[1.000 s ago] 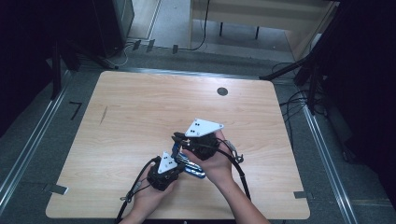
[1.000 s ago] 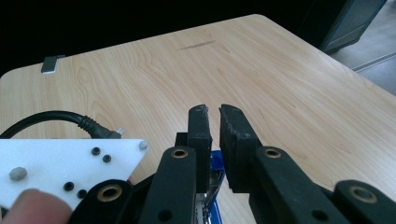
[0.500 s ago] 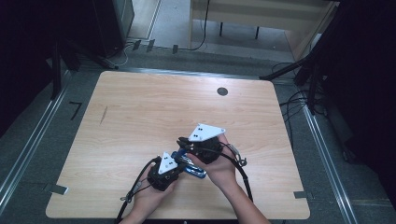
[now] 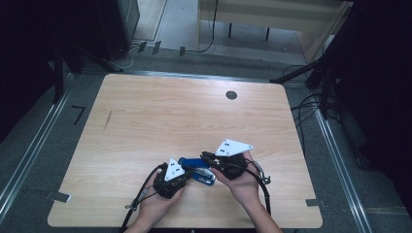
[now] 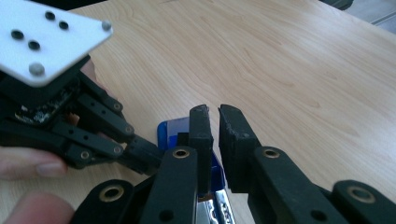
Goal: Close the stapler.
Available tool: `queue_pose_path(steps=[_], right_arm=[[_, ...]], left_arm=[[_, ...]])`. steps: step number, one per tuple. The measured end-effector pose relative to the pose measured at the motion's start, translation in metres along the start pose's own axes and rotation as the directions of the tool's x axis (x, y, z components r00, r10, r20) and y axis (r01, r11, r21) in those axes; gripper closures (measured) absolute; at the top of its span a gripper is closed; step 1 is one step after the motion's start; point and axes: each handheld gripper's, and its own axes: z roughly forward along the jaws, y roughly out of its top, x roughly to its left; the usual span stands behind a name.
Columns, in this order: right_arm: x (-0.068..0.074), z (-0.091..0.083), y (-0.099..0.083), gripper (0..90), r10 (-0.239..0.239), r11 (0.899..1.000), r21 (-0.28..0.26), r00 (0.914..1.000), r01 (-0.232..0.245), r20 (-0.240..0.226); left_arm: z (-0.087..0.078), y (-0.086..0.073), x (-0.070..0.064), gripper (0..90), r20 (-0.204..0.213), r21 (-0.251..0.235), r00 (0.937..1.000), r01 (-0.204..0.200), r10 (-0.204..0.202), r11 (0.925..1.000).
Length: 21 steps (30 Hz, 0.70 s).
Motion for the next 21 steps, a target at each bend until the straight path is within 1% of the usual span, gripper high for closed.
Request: queue_pose_path(steps=[5, 6, 7, 9, 10, 12, 13, 14, 21], right_arm=[[0.001, 0.0, -0.008, 84.4, -0.003, 1.0, 0.011, 1.0, 0.003, 0.0], [0.001, 0.001, -0.013, 84.4, -0.011, 1.0, 0.021, 0.9999, 0.011, 0.001], [0.001, 0.001, -0.013, 84.4, -0.011, 1.0, 0.021, 0.9999, 0.011, 0.001], [0.001, 0.0, -0.02, 84.5, -0.014, 0.999, 0.037, 0.9999, 0.014, 0.005], [0.001, 0.0, -0.02, 84.5, -0.014, 0.999, 0.037, 0.9999, 0.014, 0.005], [0.0, 0.001, -0.028, 84.4, -0.006, 0.999, 0.053, 1.0, 0.005, 0.007], [0.0, 0.001, -0.028, 84.4, -0.006, 0.999, 0.053, 1.0, 0.005, 0.007], [0.0, 0.0, -0.032, 84.2, 0.009, 0.999, 0.048, 0.9999, -0.009, 0.005], [-0.001, -0.002, -0.036, 84.4, 0.015, 0.999, 0.037, 0.9998, -0.016, 0.009]], left_arm=[[0.0, 0.0, 0.0, 90.0, 0.0, 0.0, 1.0, -0.001, 0.001, 1.0], [0.0, 0.0, 0.0, 90.0, 0.0, 0.0, 1.0, 0.0, 0.0, 1.0], [0.0, 0.0, 0.0, 90.0, 0.0, 0.0, 1.0, 0.0, 0.0, 1.0], [0.0, 0.0, 0.0, 90.0, 0.001, -0.001, 1.0, 0.002, -0.002, 1.0], [0.0, 0.0, 0.0, 90.0, 0.001, -0.001, 1.0, 0.002, -0.002, 1.0], [0.0, 0.0, 0.0, 90.0, 0.001, -0.001, 1.0, 0.001, -0.001, 1.0], [0.0, 0.0, 0.0, 90.0, 0.001, -0.001, 1.0, 0.001, -0.001, 1.0], [0.0, 0.0, 0.0, 90.0, 0.001, 0.0, 1.0, 0.002, -0.002, 1.0], [0.0, 0.0, 0.0, 90.0, 0.001, -0.001, 1.0, 0.0, 0.0, 1.0]])
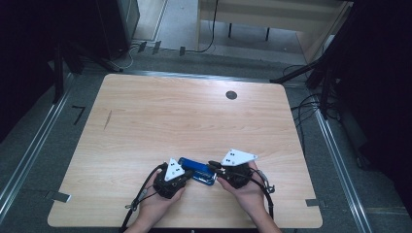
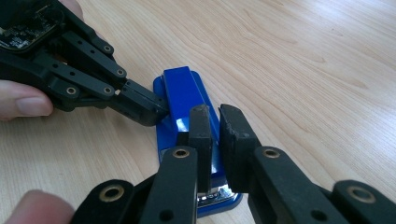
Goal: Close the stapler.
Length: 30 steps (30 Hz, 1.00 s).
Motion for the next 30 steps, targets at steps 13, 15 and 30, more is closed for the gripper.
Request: queue_pose_path(steps=[13, 15, 30], right_arm=[[0.007, 0.002, -0.011, 90.0, -0.006, 1.0, -0.012, 1.0, 0.006, 0.006], [0.007, 0.001, -0.011, 90.0, -0.011, 1.0, -0.009, 0.9999, 0.011, 0.01], [0.006, 0.0, -0.012, 90.0, 0.02, 1.0, 0.023, 0.9998, -0.02, -0.006]], left_arm=[[0.0, 0.0, 0.0, 90.0, -0.003, 0.001, 1.0, -0.004, 0.004, 1.0], [0.0, 0.0, -0.001, 90.0, -0.003, 0.001, 1.0, -0.005, 0.005, 1.0], [0.0, 0.0, -0.001, 89.5, 0.0, 0.002, 1.0, -0.008, 0.008, 1.0]])
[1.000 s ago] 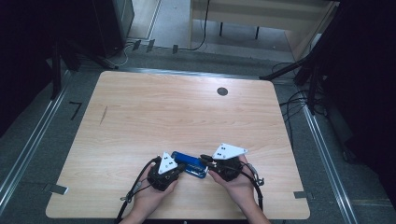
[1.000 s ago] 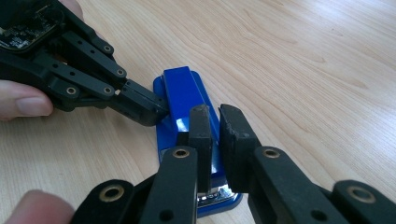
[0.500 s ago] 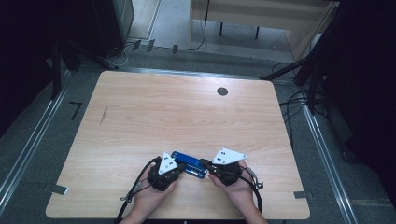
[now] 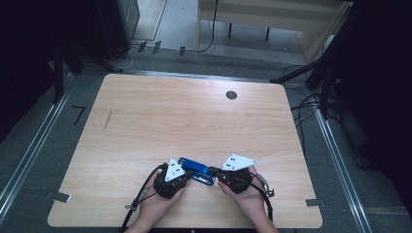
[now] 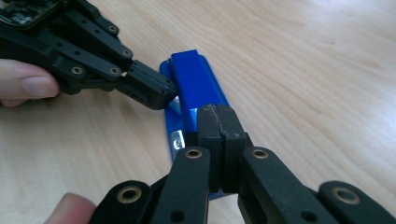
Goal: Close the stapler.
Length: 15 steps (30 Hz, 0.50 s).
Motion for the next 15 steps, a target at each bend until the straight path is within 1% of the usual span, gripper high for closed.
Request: queue_pose_path(steps=[1, 2, 3, 4, 6, 8, 10, 15], right_arm=[[0.002, -0.001, 0.0, 90.0, -0.009, 1.0, 0.008, 1.0, 0.009, 0.004], [0.005, -0.003, 0.0, 90.0, -0.024, 1.0, 0.015, 0.9995, 0.023, 0.022], [0.007, -0.004, 0.001, 90.0, -0.028, 1.0, 0.004, 0.9992, 0.028, 0.027], [0.007, -0.004, 0.001, 90.0, -0.028, 1.0, 0.004, 0.9992, 0.028, 0.027], [0.008, -0.008, 0.003, 90.0, -0.024, 0.999, -0.028, 0.9995, 0.024, 0.019], [0.011, -0.011, 0.004, 90.0, -0.037, 0.999, -0.03, 0.999, 0.038, 0.024], [0.012, -0.013, 0.003, 90.0, -0.034, 0.999, -0.04, 0.9993, 0.035, 0.018], [0.015, -0.02, -0.002, 89.5, -0.021, 0.999, -0.036, 0.9998, 0.021, 0.003]], left_arm=[[0.0, 0.0, 0.0, 88.2, 0.005, -0.001, 1.0, 0.0, 0.0, 1.0], [0.0, 0.0, 0.0, 87.7, 0.004, 0.0, 1.0, -0.002, 0.002, 1.0], [0.0, 0.0, 0.0, 87.7, 0.002, -0.001, 1.0, -0.002, 0.002, 1.0], [0.0, 0.0, 0.0, 87.7, 0.003, -0.002, 1.0, -0.001, 0.001, 1.0], [0.0, 0.0, 0.0, 87.6, 0.007, -0.002, 1.0, -0.001, 0.001, 1.0], [0.0, 0.0, 0.0, 87.3, 0.009, -0.003, 1.0, 0.001, -0.001, 1.0], [-0.001, 0.0, 0.0, 87.4, 0.008, 0.0, 1.0, -0.001, 0.001, 1.0], [-0.002, -0.001, 0.001, 86.6, 0.018, -0.009, 0.9998, 0.008, -0.008, 0.9999]])
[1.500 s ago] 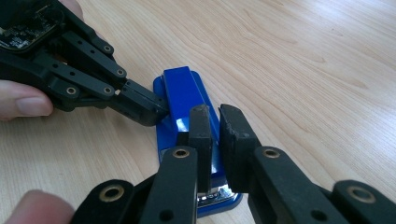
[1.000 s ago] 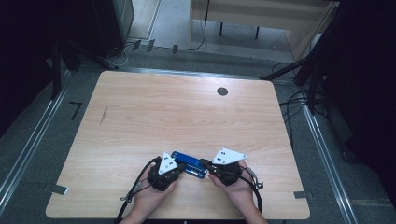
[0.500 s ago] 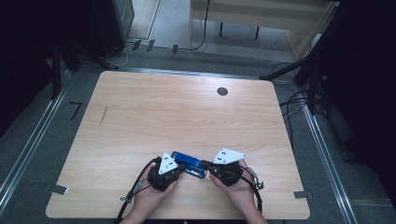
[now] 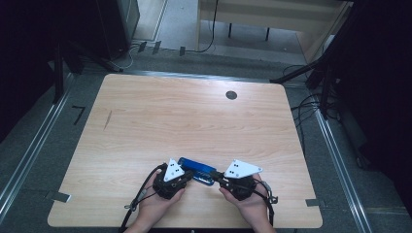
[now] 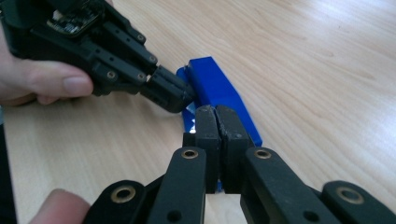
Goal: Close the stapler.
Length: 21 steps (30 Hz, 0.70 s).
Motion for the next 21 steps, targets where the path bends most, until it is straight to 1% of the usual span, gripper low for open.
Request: queue_pose_path(steps=[6, 7, 8, 10, 11, 12, 13, 15, 17, 20, 21], right_arm=[[0.003, -0.007, -0.009, 87.5, 0.014, 1.0, 0.019, 0.9999, -0.014, -0.007], [0.003, -0.007, -0.011, 86.8, 0.013, 1.0, 0.02, 0.9999, -0.013, -0.009], [0.005, -0.006, -0.015, 85.3, 0.018, 0.999, 0.034, 0.9998, -0.017, -0.012], [0.008, -0.004, -0.019, 84.3, 0.013, 0.999, 0.052, 0.9998, -0.012, -0.016], [0.008, -0.004, -0.019, 84.3, 0.013, 0.999, 0.052, 0.9998, -0.012, -0.016], [0.01, -0.001, -0.022, 81.6, 0.01, 0.998, 0.067, 0.9996, -0.008, -0.027], [0.01, -0.001, -0.022, 81.6, 0.01, 0.998, 0.067, 0.9996, -0.008, -0.027], [0.015, 0.006, -0.024, 78.2, -0.001, 0.996, 0.092, 0.9995, 0.004, -0.031], [0.017, 0.008, -0.024, 76.9, -0.004, 0.995, 0.099, 0.9994, 0.008, -0.034], [0.022, 0.015, -0.025, 72.6, -0.019, 0.993, 0.116, 0.9989, 0.024, -0.043], [0.025, 0.018, -0.026, 70.8, -0.029, 0.991, 0.13, 0.9988, 0.034, -0.039]], left_arm=[[-0.003, -0.001, 0.001, 85.3, 0.006, -0.005, 1.0, 0.006, -0.006, 1.0], [-0.003, -0.002, 0.001, 85.1, 0.006, -0.006, 1.0, 0.007, -0.007, 1.0], [-0.003, -0.002, 0.001, 84.1, 0.007, -0.009, 0.9999, 0.01, -0.01, 0.9999], [-0.004, -0.002, 0.002, 83.5, 0.009, -0.008, 0.9999, 0.01, -0.01, 0.9999], [-0.004, -0.002, 0.002, 83.5, 0.008, -0.01, 0.9999, 0.011, -0.011, 0.9999], [-0.004, -0.003, 0.002, 82.2, 0.007, -0.01, 0.9999, 0.015, -0.015, 0.9998], [-0.005, -0.003, 0.003, 82.2, 0.008, -0.013, 0.9998, 0.019, -0.019, 0.9997], [-0.005, -0.003, 0.003, 80.5, 0.016, -0.017, 0.9997, 0.021, -0.021, 0.9996], [-0.006, -0.004, 0.004, 79.8, 0.018, -0.023, 0.9996, 0.024, -0.023, 0.9995], [-0.007, -0.004, 0.004, 77.0, 0.019, -0.026, 0.9995, 0.028, -0.027, 0.9993], [-0.008, -0.004, 0.005, 74.5, 0.024, -0.031, 0.9993, 0.031, -0.03, 0.999]])
